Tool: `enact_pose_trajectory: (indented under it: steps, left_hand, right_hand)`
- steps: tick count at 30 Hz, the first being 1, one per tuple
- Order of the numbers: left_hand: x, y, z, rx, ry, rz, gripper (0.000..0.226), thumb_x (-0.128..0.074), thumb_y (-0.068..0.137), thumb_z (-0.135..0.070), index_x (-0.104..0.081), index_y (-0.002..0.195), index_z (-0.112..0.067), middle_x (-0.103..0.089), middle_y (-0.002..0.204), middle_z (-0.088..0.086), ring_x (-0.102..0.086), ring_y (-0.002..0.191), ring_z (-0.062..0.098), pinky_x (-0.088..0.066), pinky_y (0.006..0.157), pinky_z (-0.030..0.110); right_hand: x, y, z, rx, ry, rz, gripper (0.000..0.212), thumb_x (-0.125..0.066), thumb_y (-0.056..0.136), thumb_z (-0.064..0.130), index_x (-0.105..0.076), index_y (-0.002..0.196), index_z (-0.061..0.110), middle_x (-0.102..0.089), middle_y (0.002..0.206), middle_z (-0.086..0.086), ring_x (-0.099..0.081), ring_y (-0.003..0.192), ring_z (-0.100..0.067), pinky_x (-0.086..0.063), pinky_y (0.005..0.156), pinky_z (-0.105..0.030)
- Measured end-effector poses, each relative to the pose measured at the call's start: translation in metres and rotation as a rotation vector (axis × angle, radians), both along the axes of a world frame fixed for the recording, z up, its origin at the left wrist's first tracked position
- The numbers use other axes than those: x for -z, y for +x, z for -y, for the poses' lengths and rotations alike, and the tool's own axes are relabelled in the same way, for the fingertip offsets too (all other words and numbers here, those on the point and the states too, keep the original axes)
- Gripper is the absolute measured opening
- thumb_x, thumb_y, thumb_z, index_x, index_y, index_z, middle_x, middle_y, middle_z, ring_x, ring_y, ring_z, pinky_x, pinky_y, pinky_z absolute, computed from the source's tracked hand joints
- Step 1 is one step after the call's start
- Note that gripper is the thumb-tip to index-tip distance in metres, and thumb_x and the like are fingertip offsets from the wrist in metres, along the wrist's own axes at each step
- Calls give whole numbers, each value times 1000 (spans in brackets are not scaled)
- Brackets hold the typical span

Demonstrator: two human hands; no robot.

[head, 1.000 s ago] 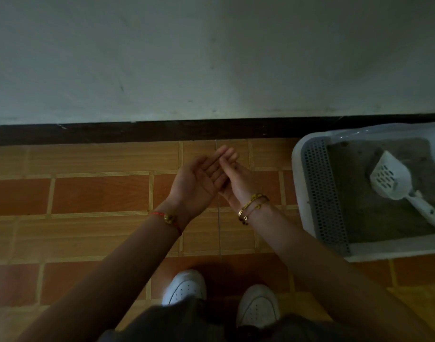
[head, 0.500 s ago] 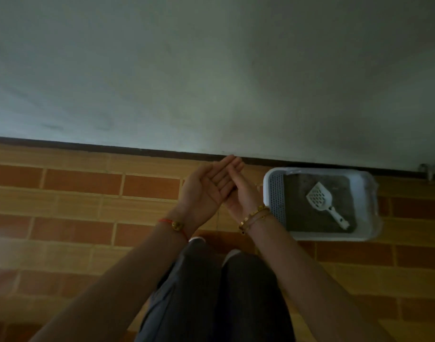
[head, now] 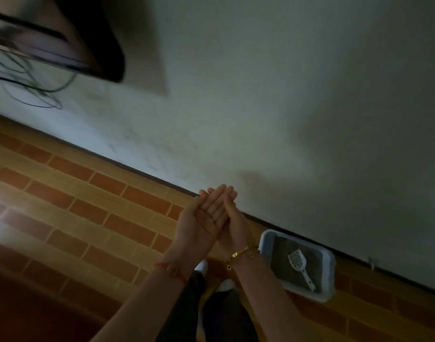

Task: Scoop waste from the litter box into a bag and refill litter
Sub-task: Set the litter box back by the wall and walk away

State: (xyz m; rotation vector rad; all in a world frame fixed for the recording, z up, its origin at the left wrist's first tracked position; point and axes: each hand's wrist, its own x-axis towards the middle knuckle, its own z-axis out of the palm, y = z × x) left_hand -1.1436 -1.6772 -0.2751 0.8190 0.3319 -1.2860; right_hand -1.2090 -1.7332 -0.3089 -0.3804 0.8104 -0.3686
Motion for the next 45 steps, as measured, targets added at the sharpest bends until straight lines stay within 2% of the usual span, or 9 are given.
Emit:
enact_pose_trajectory:
  steps: [4,10,15,22,28,31,33,36,45]
  left_hand:
    - [-56,7,-39,-172,-13,-29,45,-32,105,-23,-54,131,6,-63,129,21,-60,123,32,-38,113,41]
    - [-101,20,-115,-399,-37,-53,44,-33,104,-22,-56,130,5,-64,128,20,-62,121,29,-42,109,37]
    - [-121,45,-189,-520,-54,-51,42,-34,102,-19,-57,127,5,-66,125,19,-64,117,28,-46,106,41]
    - [-134,103,-292,-651,-58,-71,43,-34,101,-19,-59,125,8,-65,125,22,-64,117,31,-50,96,46]
    - [-145,163,-381,-647,-88,-45,46,-32,102,-19,-61,124,8,-63,128,23,-62,120,31,-48,98,45]
    - [-152,190,-417,-651,-95,-21,46,-32,101,-19,-62,124,8,-62,129,23,-58,125,31,-45,102,43]
    - [-152,208,-437,-675,-101,-23,46,-33,101,-19,-60,125,8,-61,131,23,-57,126,31,-44,104,43]
    - [-151,232,-459,-702,-96,-26,46,-32,101,-19,-58,129,7,-60,133,22,-56,127,30,-43,105,42]
    - [-144,316,-492,-801,-124,-36,45,-33,101,-18,-58,128,7,-60,132,23,-59,124,31,-44,105,42]
  right_hand:
    - [-60,19,-31,-162,38,68,55,-53,86,34,-53,131,3,-57,132,-16,-54,124,-25,-31,114,-40]
    - [-110,44,-89,-391,7,30,48,-31,102,36,-69,110,9,-67,120,-10,-58,118,-19,-38,107,-34]
    - [-129,78,-142,-592,-28,32,44,-31,102,31,-59,123,4,-64,124,-12,-61,115,-18,-46,97,-28]
    - [-139,153,-226,-810,-58,63,40,-37,101,26,-56,128,3,-62,127,-13,-58,120,-22,-44,100,-33]
    - [-151,224,-296,-987,-473,93,31,-46,97,11,-57,126,5,-64,122,-12,-61,115,-20,-50,96,-30]
    - [-154,257,-327,-1028,-664,116,28,-52,95,9,-60,121,6,-65,119,-13,-62,112,-20,-49,98,-36]
    - [-155,277,-346,-1049,-721,134,25,-53,95,8,-62,117,6,-66,117,-14,-63,109,-19,-49,97,-36]
    - [-154,304,-369,-1073,-848,161,19,-55,94,10,-65,107,19,-68,109,-6,-65,103,-11,-53,90,-27]
    - [-147,404,-397,-1192,-923,269,26,-54,94,8,-62,118,14,-68,114,0,-62,111,-12,-50,97,-33]
